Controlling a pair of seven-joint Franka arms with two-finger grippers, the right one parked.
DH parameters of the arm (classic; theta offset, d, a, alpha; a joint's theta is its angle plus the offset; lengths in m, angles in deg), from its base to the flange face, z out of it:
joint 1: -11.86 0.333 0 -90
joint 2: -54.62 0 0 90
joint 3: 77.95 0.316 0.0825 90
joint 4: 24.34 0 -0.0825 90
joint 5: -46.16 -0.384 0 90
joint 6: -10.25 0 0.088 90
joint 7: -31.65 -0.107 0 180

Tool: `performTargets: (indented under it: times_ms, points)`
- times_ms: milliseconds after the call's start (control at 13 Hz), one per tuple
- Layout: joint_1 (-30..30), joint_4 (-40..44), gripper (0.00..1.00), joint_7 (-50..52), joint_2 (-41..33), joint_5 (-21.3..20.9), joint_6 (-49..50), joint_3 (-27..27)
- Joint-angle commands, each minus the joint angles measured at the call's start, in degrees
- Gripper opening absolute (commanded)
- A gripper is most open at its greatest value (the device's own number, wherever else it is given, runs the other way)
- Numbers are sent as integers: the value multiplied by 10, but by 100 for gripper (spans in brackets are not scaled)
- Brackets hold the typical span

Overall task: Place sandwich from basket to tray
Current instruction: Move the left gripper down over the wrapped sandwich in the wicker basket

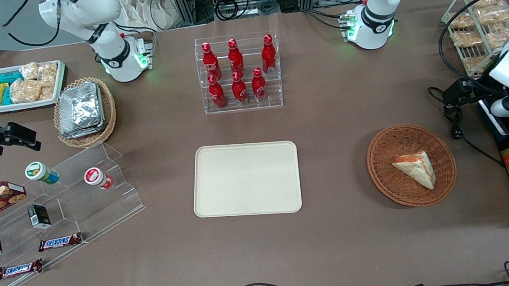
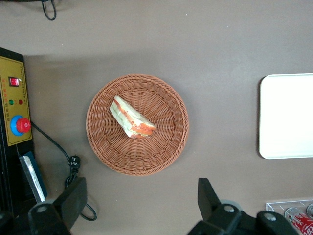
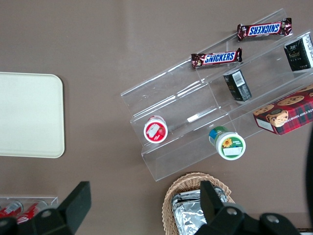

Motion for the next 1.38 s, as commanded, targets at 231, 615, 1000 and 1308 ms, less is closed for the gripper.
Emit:
performTargets:
  times_ms: [231,615,1000,1308]
  points:
    - [0,5,100,48,26,-7,17,6]
    - [3,-169,100,321,19,-8,-153,30]
    - [4,-303,100,398,47,-1,-339,39]
    - [4,-328,100,430,128,2,-466,39]
